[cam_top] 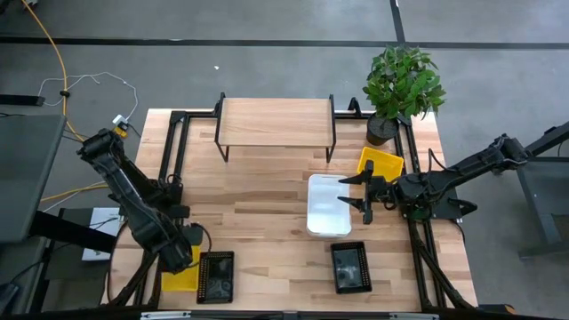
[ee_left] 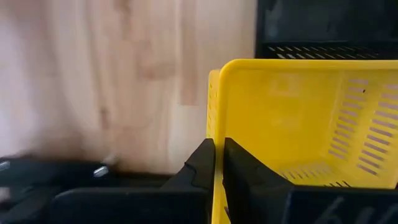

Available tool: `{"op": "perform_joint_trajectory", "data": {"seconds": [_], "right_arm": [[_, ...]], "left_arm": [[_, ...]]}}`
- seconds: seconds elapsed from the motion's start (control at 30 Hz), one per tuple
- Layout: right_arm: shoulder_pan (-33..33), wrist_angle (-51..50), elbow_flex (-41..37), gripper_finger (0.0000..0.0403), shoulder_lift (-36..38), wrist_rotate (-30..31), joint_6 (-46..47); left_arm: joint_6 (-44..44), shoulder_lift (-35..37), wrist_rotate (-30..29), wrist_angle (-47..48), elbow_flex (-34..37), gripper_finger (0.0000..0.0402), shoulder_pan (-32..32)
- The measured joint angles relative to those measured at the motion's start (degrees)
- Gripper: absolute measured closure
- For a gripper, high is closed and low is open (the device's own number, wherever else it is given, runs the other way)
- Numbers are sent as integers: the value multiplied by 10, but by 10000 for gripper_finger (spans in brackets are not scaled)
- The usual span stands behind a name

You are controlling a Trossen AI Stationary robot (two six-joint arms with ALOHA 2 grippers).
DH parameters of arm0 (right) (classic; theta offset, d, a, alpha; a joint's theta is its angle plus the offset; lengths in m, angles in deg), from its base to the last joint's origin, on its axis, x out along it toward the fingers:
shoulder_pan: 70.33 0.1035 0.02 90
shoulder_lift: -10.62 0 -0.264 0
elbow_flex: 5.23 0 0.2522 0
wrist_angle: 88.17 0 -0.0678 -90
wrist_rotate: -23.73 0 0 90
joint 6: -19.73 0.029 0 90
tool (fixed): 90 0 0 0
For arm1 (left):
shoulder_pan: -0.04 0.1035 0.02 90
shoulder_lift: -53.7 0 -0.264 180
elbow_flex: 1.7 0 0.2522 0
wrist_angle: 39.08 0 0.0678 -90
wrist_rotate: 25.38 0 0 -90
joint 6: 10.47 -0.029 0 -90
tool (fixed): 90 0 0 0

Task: Stack baskets on shelf by color
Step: Stack the bottom yellow bin on the yellow bins

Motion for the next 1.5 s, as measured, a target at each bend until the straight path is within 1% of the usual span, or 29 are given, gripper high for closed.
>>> {"op": "perform_joint_trajectory", "data": {"seconds": [0.13,0.27,0.4,0.5,0.57,0.67,0.77,0.83,0.93,1.0,1.07,1.1,1.17,1.3,1.4,1.5], "right_arm": [[0,0,0,179,0,0,0],[0,0,0,179,0,0,0],[0,1,0,179,0,0,0],[0,1,0,179,0,0,1],[0,1,0,179,0,0,1],[0,2,0,179,0,-10,13],[0,18,0,179,-5,-18,13],[0,40,0,179,-17,-18,11],[0,101,0,179,-51,-27,10],[0,160,0,179,-84,-50,-8],[0,229,0,179,-121,-71,-32],[0,262,0,179,-138,-73,-41],[0,316,5,179,-171,-63,-59],[0,330,50,179,-232,-8,-89],[0,309,98,179,-292,32,-122],[0,292,146,179,-353,78,-153]], "left_arm": [[-1,0,-24,107,-78,401,25],[4,0,-76,180,-145,401,58],[5,1,-149,193,-189,401,101],[-17,1,-220,193,-205,401,131],[-31,1,-283,192,-206,401,150],[-36,1,-403,180,-206,401,174],[-36,1,-547,131,-206,401,189],[-36,1,-629,93,-206,401,194],[-36,-2,-728,36,-200,401,200],[-35,-5,-795,-19,-176,401,203],[-12,-6,-859,-63,-144,401,203],[11,-5,-876,-84,-126,401,203],[59,-5,-877,-115,-88,401,212],[137,-8,-876,-197,-6,401,244],[149,-9,-876,-270,39,401,273],[131,-22,-876,-339,67,401,296]]}}
